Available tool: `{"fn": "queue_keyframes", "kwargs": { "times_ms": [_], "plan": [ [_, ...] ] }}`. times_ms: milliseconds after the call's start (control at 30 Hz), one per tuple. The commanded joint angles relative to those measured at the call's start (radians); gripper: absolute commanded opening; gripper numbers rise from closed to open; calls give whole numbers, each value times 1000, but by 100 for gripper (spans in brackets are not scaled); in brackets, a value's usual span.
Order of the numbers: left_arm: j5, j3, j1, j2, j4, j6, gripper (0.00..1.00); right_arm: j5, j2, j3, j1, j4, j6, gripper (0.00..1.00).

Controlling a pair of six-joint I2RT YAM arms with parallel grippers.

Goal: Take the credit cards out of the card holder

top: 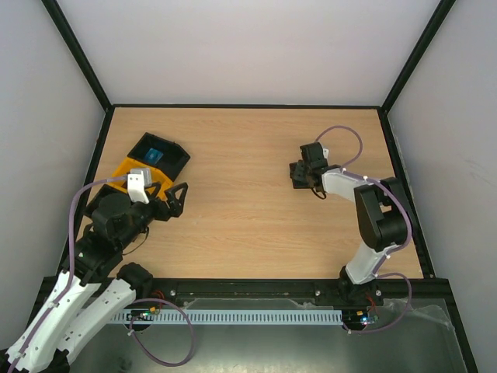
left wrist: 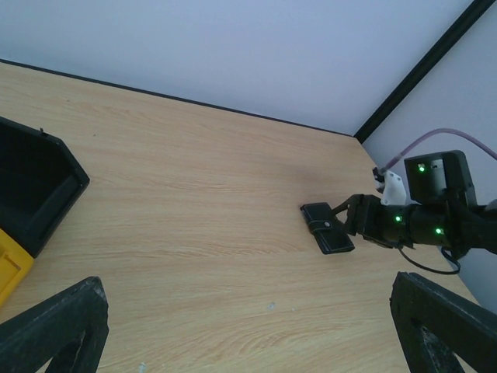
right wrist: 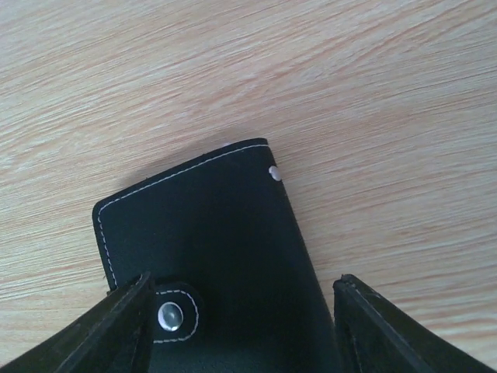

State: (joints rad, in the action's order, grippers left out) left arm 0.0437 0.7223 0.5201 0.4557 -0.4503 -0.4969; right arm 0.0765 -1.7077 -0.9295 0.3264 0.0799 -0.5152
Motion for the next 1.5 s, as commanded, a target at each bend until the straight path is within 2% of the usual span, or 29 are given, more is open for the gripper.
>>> {"fn": "queue_keyframes", "kwargs": {
  "times_ms": [0, 167, 367, 567, 867, 1133, 1233, 1333, 1467],
  "plan": [
    [-36, -10, -5, 0, -8, 25, 100, -65, -43, -38, -4, -53, 32, 60],
    [-23, -13, -6, 0, -10, 29, 100, -123, -118, -65, -4, -24, 75, 51],
    [-13, -14, -5, 8, -10, 29, 100, -139, -114, -65, 14, 19, 72, 51],
    [-3, -14, -5, 32, -11, 30, 100, -125, -92, -24, 108, 53, 83, 51],
    [15, -2, -7, 91, -30, 27, 100, -212, 44, 166, 237, 16, 51, 50],
    [29, -4, -6, 81, -20, 32, 100, -345, 178, 311, 401, -37, -72, 48],
    [34, 4, -8, 74, -21, 29, 100, -441, 248, 346, 414, -57, -100, 48],
    [8, -16, -8, 58, 9, 2, 100, -407, 344, 337, 414, -7, -82, 48],
    [-73, -47, -6, 84, 62, -61, 99, -244, 398, 308, 401, 53, -76, 47]
  ]
}}
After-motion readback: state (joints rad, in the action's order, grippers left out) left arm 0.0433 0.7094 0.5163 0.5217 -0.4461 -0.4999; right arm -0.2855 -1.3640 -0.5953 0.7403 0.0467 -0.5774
